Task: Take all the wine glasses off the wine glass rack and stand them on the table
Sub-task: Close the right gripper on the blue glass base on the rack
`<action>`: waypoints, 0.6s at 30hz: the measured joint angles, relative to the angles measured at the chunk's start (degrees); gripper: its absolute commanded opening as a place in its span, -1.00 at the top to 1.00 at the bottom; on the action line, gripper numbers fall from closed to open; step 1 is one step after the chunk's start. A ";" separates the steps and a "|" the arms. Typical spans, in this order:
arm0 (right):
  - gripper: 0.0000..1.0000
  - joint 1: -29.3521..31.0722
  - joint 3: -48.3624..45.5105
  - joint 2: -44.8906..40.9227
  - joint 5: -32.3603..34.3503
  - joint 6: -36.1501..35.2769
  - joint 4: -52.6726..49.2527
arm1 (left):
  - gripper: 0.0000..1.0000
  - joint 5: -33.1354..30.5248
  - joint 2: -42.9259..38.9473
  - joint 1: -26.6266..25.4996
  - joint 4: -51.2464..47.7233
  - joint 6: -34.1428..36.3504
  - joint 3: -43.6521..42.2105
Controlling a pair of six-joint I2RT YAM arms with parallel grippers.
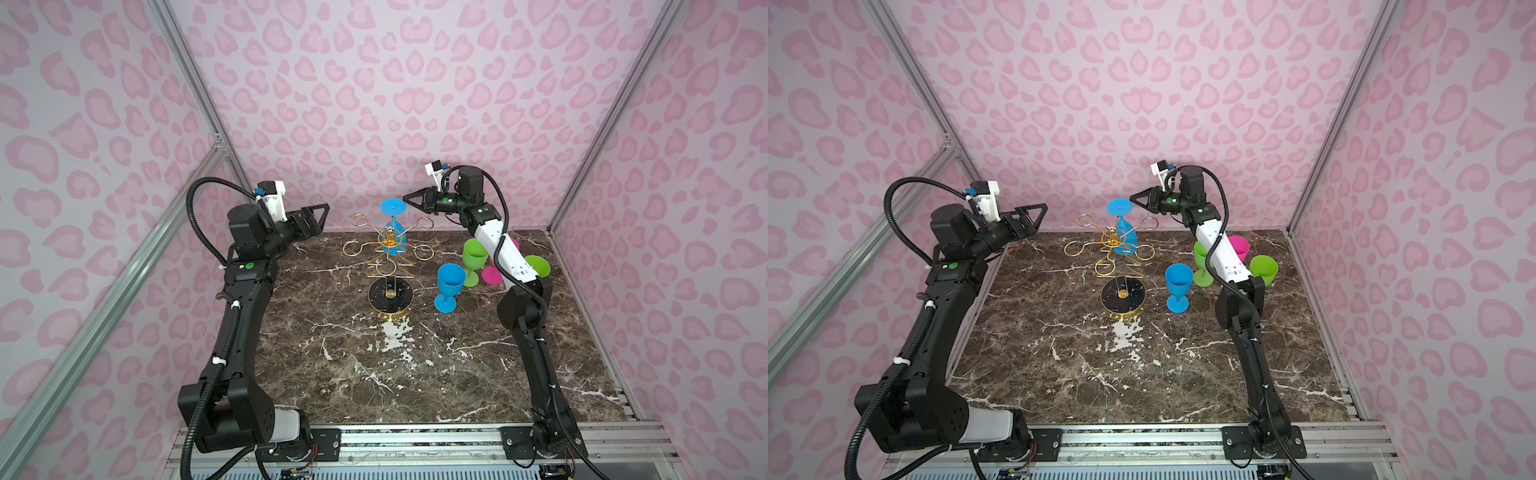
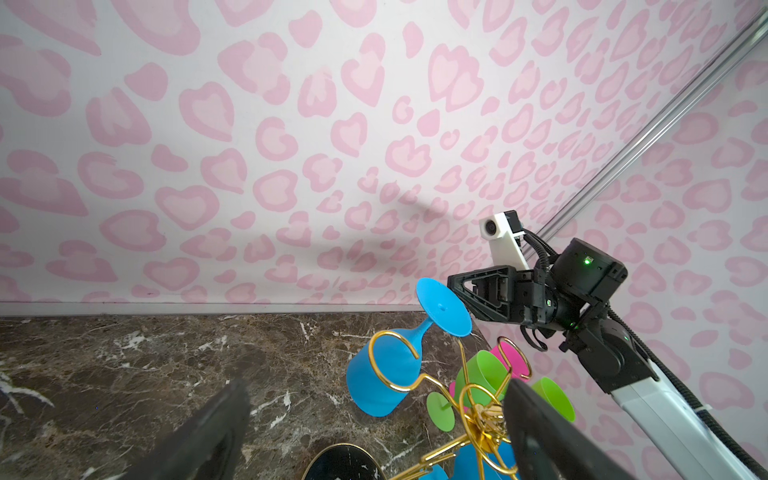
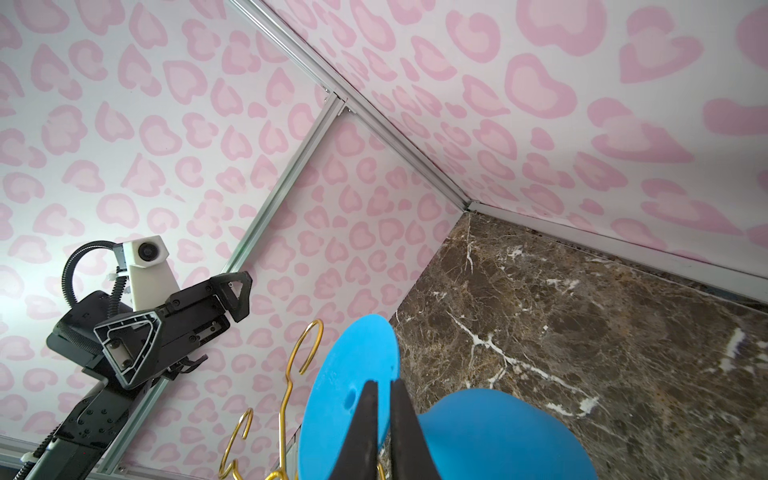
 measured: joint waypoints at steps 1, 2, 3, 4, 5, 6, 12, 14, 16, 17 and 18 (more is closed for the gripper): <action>0.89 0.02 0.00 0.00 0.00 0.07 0.00 | -0.94 0.00 0.00 0.04 0.13 -0.13 0.00; 0.89 0.02 0.00 0.00 -0.02 0.50 0.00 | -0.93 0.00 0.00 0.04 0.24 -0.24 0.00; 0.84 0.02 0.00 0.00 -0.04 0.63 0.02 | -0.94 0.02 0.00 0.04 0.28 -0.44 0.00; 0.72 0.02 0.00 0.00 -0.17 0.76 0.11 | -0.93 0.02 0.00 0.09 0.35 -0.46 0.00; 0.62 0.02 0.00 0.00 -0.26 1.46 0.13 | -0.93 0.02 0.00 0.11 0.37 -0.48 0.00; 0.58 0.02 0.00 0.00 -0.31 1.51 0.13 | -0.93 0.04 0.02 0.11 0.35 -0.57 0.00; 0.31 -0.13 0.00 -0.44 -0.61 1.18 -1.27 | -0.93 0.44 0.26 0.31 0.39 -0.96 0.00; 0.31 -0.22 0.00 -0.81 -0.57 0.17 -2.62 | -0.93 0.46 0.26 0.35 0.44 -0.98 0.00; 0.30 -0.33 0.00 -1.01 -0.35 -0.83 -3.69 | -0.93 0.48 0.31 0.44 0.46 -1.01 0.00; 0.30 -0.42 0.00 -1.01 -0.20 -1.38 -4.63 | -0.93 0.48 0.31 0.44 0.48 -1.03 0.00; 0.30 -0.50 0.00 -1.01 -0.15 -1.84 -5.31 | -0.93 0.50 0.33 0.44 0.48 -1.05 0.00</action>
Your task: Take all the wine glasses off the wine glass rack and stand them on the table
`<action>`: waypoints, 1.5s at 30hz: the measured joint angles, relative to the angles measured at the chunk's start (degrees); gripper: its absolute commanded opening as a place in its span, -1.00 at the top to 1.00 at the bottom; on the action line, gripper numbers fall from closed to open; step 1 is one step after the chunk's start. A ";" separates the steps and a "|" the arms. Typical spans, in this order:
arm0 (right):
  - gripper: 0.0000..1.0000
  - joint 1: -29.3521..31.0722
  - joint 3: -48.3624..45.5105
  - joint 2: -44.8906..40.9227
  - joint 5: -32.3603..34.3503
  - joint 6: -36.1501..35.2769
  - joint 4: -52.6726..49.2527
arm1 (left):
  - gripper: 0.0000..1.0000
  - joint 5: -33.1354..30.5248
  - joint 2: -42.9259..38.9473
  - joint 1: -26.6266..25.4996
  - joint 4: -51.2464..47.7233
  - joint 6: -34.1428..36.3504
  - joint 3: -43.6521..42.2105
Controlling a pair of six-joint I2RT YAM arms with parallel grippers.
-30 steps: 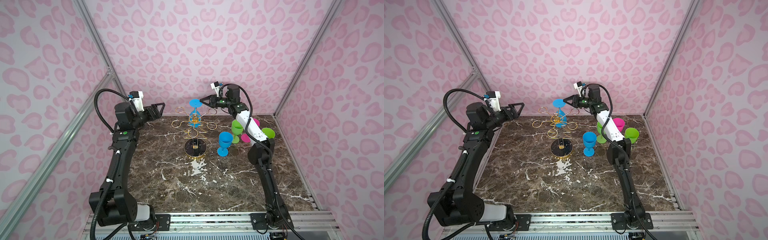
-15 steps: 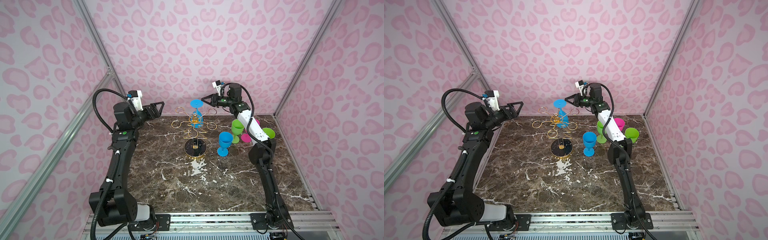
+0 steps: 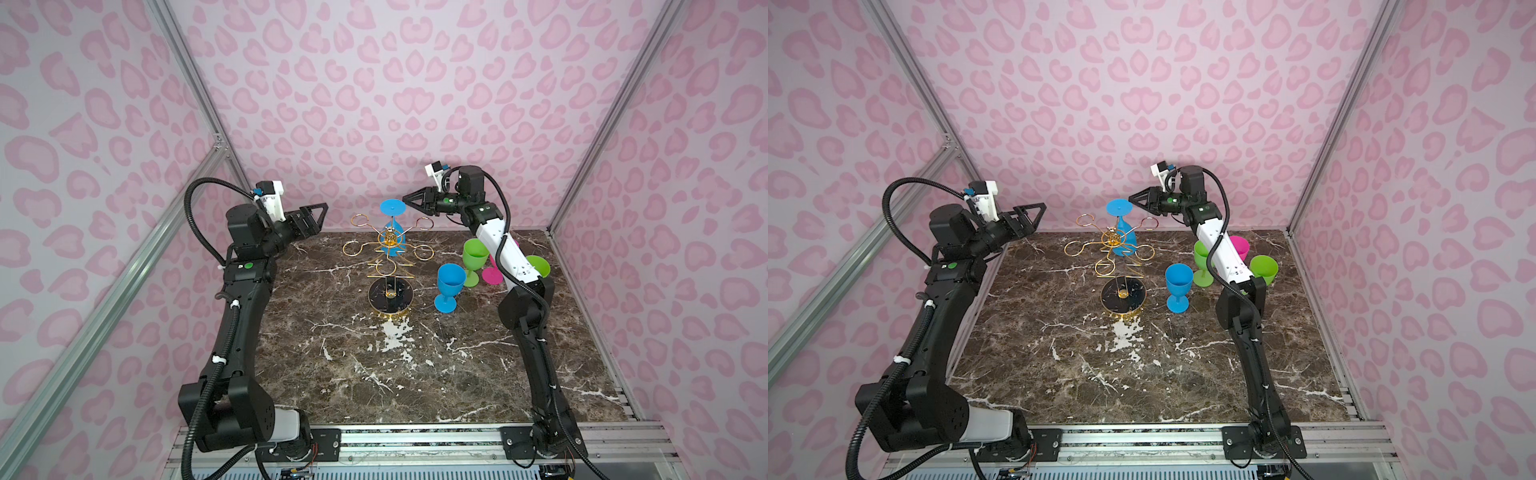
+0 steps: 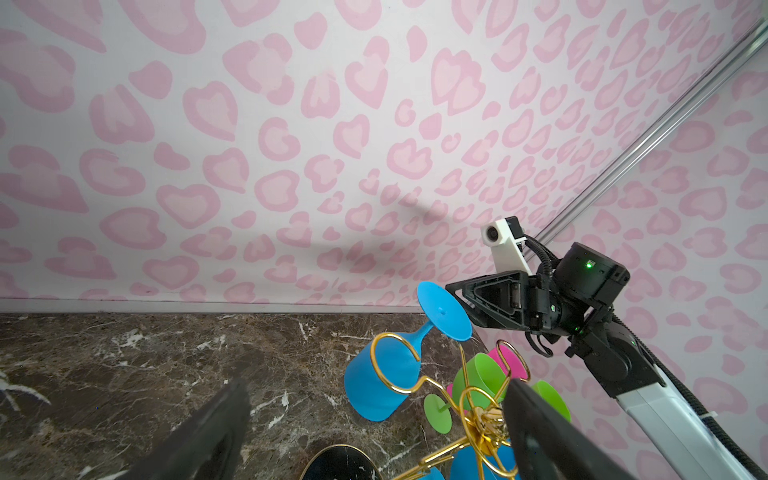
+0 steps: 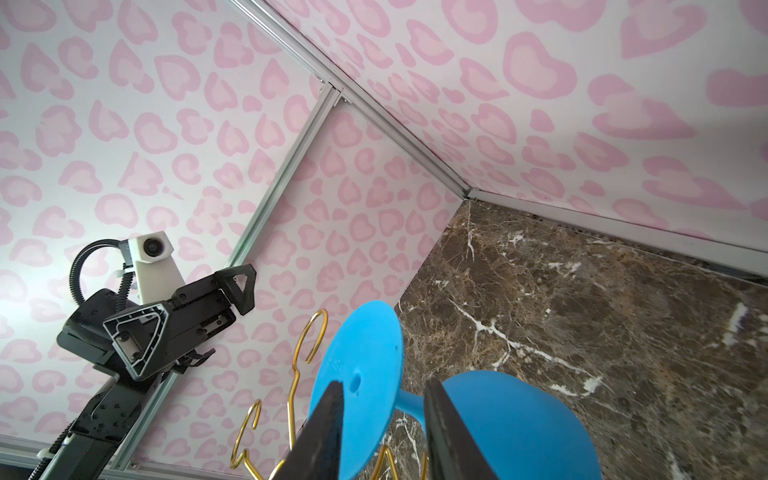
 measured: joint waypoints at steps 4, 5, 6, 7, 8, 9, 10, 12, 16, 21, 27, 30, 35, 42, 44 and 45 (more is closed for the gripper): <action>0.30 -0.13 0.00 0.00 0.22 -1.42 -2.49 | -0.94 0.37 0.15 0.04 0.35 -0.37 0.00; 0.30 -0.13 0.00 0.00 0.24 -1.79 -2.73 | -0.93 0.37 0.20 0.04 0.37 -0.37 0.00; 0.30 -0.13 0.00 0.00 0.24 -2.05 -2.99 | -0.93 0.37 0.24 0.04 0.35 -0.37 0.00; 0.30 -0.11 0.00 0.00 0.26 -2.23 -3.39 | -0.93 0.39 0.26 0.04 0.35 -0.39 0.00; 0.30 -0.07 0.00 0.00 0.26 -2.32 -3.52 | -0.93 0.42 0.26 0.04 0.35 -0.42 0.00; 0.30 -0.02 0.00 0.00 0.24 -2.51 -3.52 | -0.93 0.42 0.26 0.04 0.37 -0.42 0.00; 0.29 0.02 0.00 0.00 0.20 -2.64 -3.52 | -0.93 0.48 0.26 0.04 0.37 -0.57 0.00; 0.28 0.24 0.00 0.00 0.17 -2.62 -3.43 | -0.93 0.79 0.26 0.07 0.37 -0.85 0.00; 0.18 0.57 0.00 0.00 0.15 -2.19 -3.06 | -0.93 0.81 0.26 0.15 0.37 -0.96 0.00; 0.12 0.61 0.00 0.00 0.11 -1.68 -2.16 | -0.94 0.81 0.26 0.15 0.37 -0.98 0.00; 0.09 1.01 0.00 0.00 0.00 -0.66 -1.73 | -0.93 0.94 0.26 0.22 0.37 -0.98 0.00; 0.11 1.27 0.00 0.00 0.00 -0.63 -1.70 | -0.93 0.98 0.26 0.33 0.37 -0.98 0.00; 0.28 1.49 0.00 0.00 0.04 -0.50 -1.62 | -0.94 1.01 0.26 0.37 0.37 -1.01 0.00; 0.46 1.60 0.00 0.00 0.15 -0.52 -1.31 | -0.94 1.18 0.26 0.46 1.16 -1.40 -1.64; 0.51 1.60 0.00 0.00 0.15 -0.50 -1.31 | -0.93 1.22 0.26 0.46 1.27 -1.38 -1.70; 0.53 1.60 0.00 0.00 0.15 -0.52 -1.31 | -0.93 1.22 0.26 0.46 1.31 -1.38 -1.70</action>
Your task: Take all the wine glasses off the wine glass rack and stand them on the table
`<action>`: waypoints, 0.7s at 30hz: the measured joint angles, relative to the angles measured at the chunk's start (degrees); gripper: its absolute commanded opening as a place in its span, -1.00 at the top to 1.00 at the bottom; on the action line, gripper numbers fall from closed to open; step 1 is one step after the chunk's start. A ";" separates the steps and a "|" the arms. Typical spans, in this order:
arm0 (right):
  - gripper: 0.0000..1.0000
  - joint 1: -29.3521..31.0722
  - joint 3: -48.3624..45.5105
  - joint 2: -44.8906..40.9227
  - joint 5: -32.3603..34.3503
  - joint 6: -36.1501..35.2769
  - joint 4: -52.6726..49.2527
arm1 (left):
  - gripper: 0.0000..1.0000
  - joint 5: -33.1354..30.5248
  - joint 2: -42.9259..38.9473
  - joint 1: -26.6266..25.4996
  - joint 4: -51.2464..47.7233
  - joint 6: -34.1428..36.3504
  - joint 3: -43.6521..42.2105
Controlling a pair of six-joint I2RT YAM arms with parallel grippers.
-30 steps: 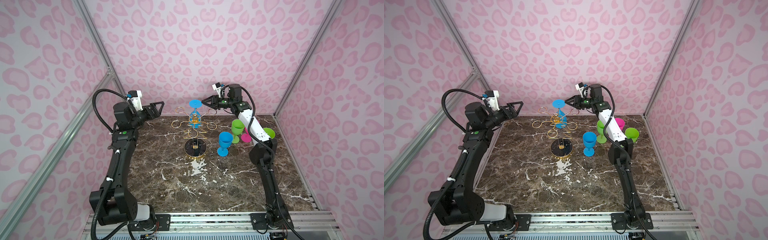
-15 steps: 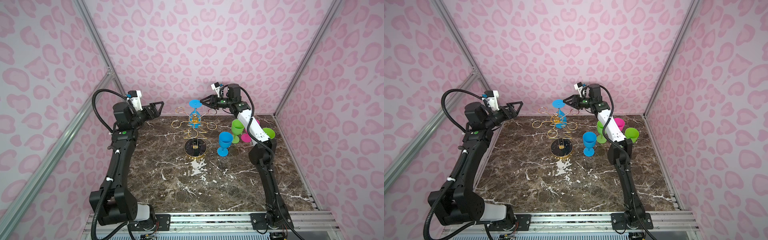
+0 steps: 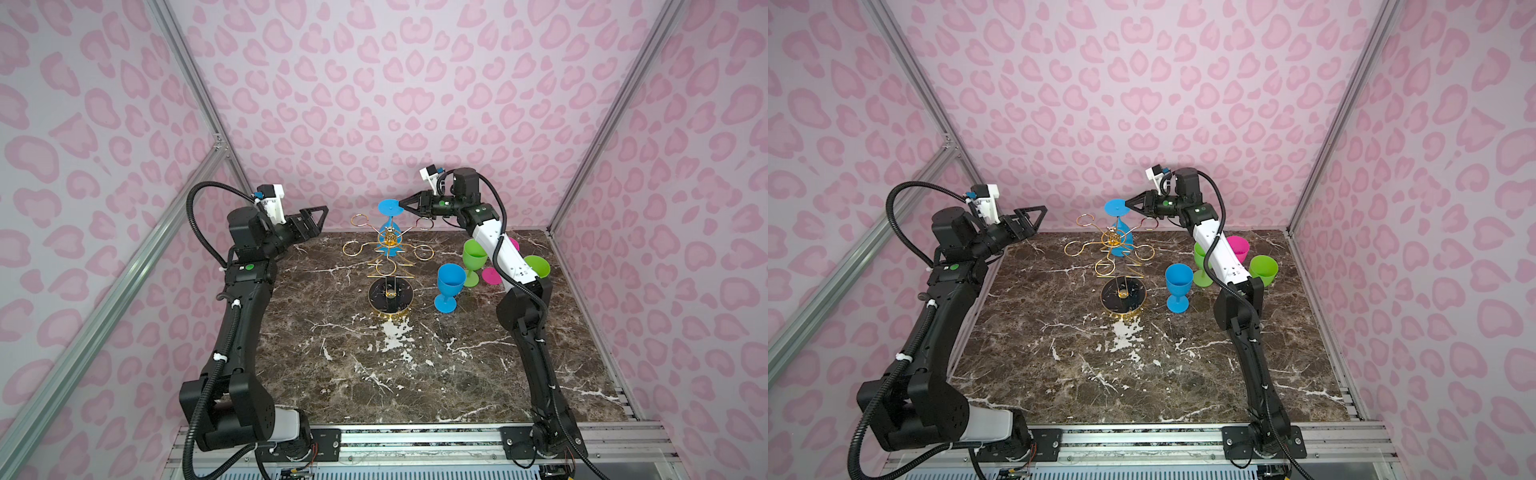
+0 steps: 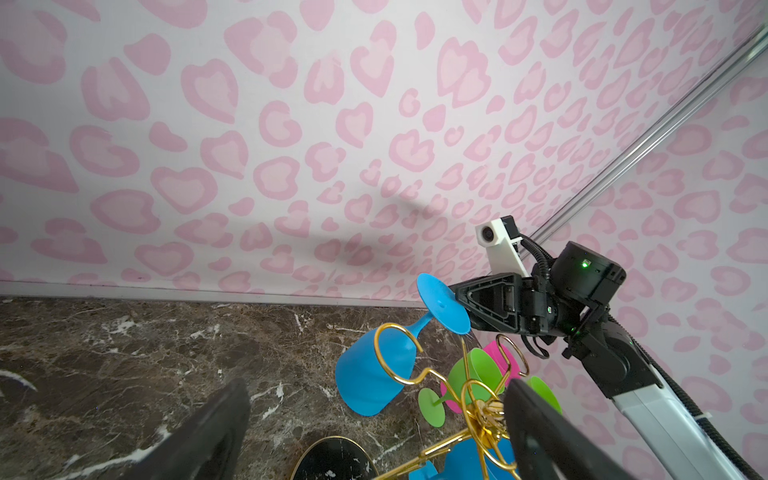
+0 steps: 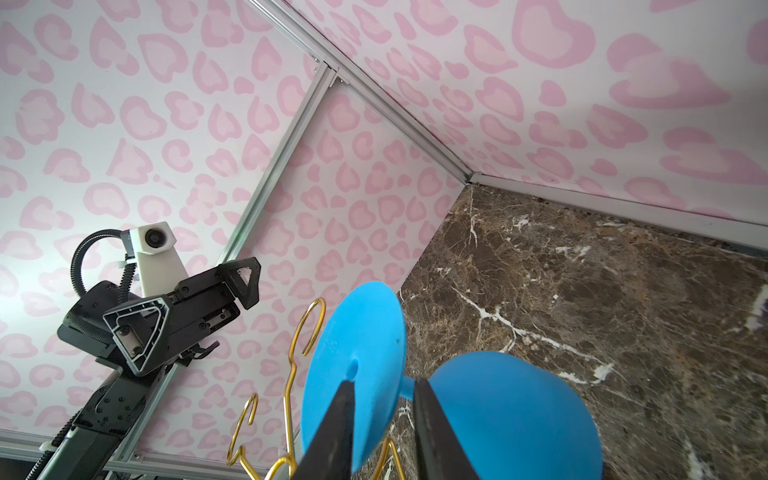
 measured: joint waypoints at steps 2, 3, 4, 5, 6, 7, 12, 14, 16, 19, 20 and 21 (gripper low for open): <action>0.56 0.00 0.00 0.00 0.00 0.02 0.00 | -0.93 0.00 0.00 0.02 0.00 -0.02 0.00; 0.58 0.00 0.00 0.00 0.00 0.02 0.00 | -0.93 0.00 0.00 0.02 0.02 -0.02 0.00; 0.59 -0.02 0.00 0.00 0.02 0.02 0.00 | -0.93 0.00 0.00 0.02 0.13 -0.02 0.00; 0.61 -0.02 0.00 0.00 0.02 0.02 0.02 | -0.94 0.00 0.00 0.04 0.26 -0.02 0.00; 0.63 -0.17 0.00 0.00 0.00 0.02 0.02 | -0.93 0.00 0.00 0.04 0.28 -0.02 0.00; 0.64 -0.24 0.00 0.00 0.00 0.04 0.02 | -0.93 0.00 0.00 0.04 0.31 -0.02 0.00; 0.69 -0.61 0.00 -0.20 0.07 0.04 0.00 | -0.94 0.02 -0.02 0.07 0.37 -0.04 0.00; 0.70 -0.63 0.00 -0.44 0.17 0.09 0.02 | -0.94 0.07 -0.02 0.07 0.39 -0.04 0.00; 0.72 -0.76 0.00 -0.57 0.24 0.31 0.04 | -0.94 0.17 -0.02 0.09 0.42 -0.04 -0.02; 0.74 -0.87 0.00 -0.61 0.26 0.90 0.04 | -0.94 0.20 -0.02 0.11 0.59 -0.04 -0.15; 0.77 -0.87 0.00 -0.61 0.26 0.87 0.04 | -0.94 0.17 -0.02 0.11 0.59 -0.04 -0.20; 0.79 -0.87 0.00 -0.61 0.28 0.87 0.04 | -0.94 0.20 -0.02 0.11 0.59 -0.04 -0.22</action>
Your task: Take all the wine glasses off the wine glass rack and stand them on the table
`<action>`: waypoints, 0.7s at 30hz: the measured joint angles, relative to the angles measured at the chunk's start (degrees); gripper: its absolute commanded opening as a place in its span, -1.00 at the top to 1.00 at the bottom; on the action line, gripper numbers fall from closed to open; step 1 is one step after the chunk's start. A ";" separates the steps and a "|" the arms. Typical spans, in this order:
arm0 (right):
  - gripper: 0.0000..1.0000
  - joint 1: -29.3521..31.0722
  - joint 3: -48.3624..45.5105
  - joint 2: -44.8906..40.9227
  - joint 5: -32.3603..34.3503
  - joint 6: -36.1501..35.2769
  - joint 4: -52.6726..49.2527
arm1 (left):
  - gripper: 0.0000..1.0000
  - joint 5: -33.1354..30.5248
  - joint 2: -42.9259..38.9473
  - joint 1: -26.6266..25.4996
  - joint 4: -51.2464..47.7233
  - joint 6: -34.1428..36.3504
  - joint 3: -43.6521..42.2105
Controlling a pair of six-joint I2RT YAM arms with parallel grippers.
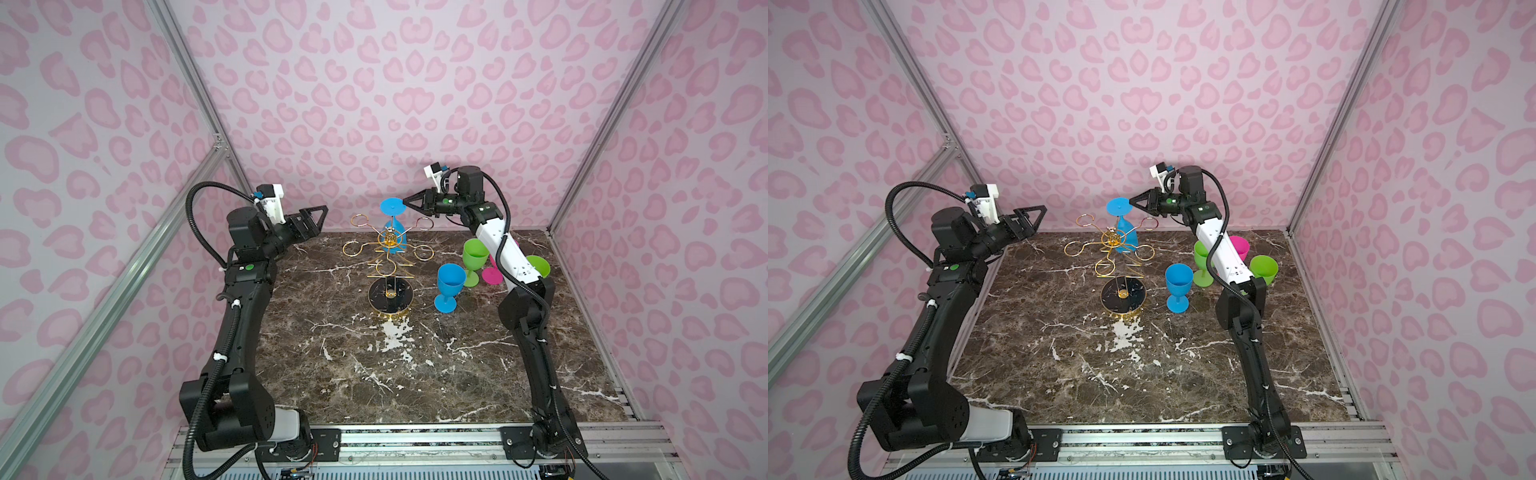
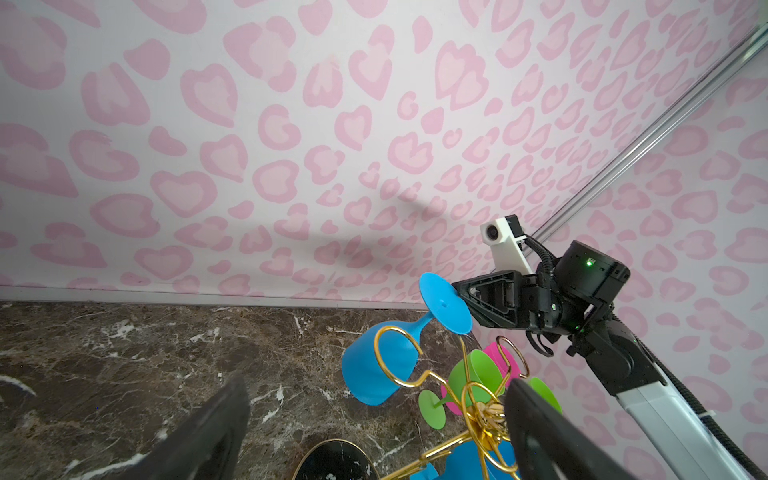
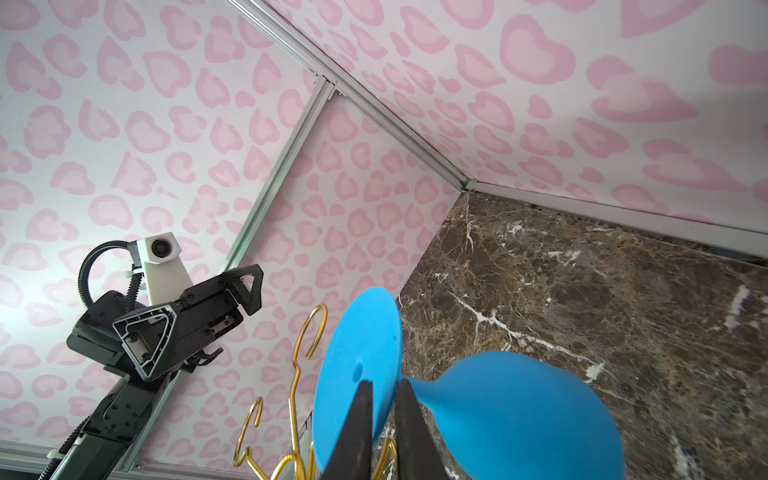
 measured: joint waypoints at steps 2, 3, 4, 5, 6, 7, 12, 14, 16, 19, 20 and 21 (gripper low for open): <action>0.84 -0.11 0.00 -0.02 0.00 0.07 0.02 | -0.94 0.00 0.00 0.00 0.04 0.00 -0.02; 0.85 -0.11 0.00 -0.02 0.00 0.15 0.13 | -0.94 0.00 0.00 0.00 0.04 0.00 -0.02; 0.87 -0.11 0.00 -0.02 0.00 0.44 0.33 | -0.94 0.00 0.00 0.00 0.07 -0.02 -0.02; 0.89 -0.11 0.00 -0.02 -0.02 0.42 0.37 | -0.94 0.00 0.00 0.02 0.09 -0.02 -0.02; 0.91 -0.11 0.00 -0.02 -0.02 0.44 0.39 | -0.94 0.00 0.00 0.04 0.11 -0.02 -0.02; 0.94 -0.11 0.00 -0.02 -0.04 0.46 0.46 | -0.94 0.00 0.00 0.07 0.11 -0.02 -0.02; 1.00 -0.11 0.00 -0.02 -0.04 1.16 1.27 | -0.94 0.00 0.00 0.07 0.13 -0.24 -0.02; 1.00 -0.15 0.00 -0.02 -0.09 2.21 2.10 | -0.94 0.00 0.00 0.09 0.13 -0.24 -0.02; 1.00 -0.17 0.00 -0.02 -0.13 3.65 3.21 | -0.94 0.04 0.00 0.17 0.15 -0.24 -0.04; 1.00 -0.22 0.00 -0.02 -0.46 5.05 4.68 | -0.94 0.04 0.00 0.22 0.15 -0.42 -0.07; 1.00 -0.22 0.00 -0.02 -0.50 5.25 5.09 | -0.94 0.04 0.00 0.22 0.15 -0.42 -0.07; 1.00 -0.22 0.00 -0.02 -0.52 5.75 5.44 | -0.94 0.04 0.00 0.22 0.15 -0.42 -0.07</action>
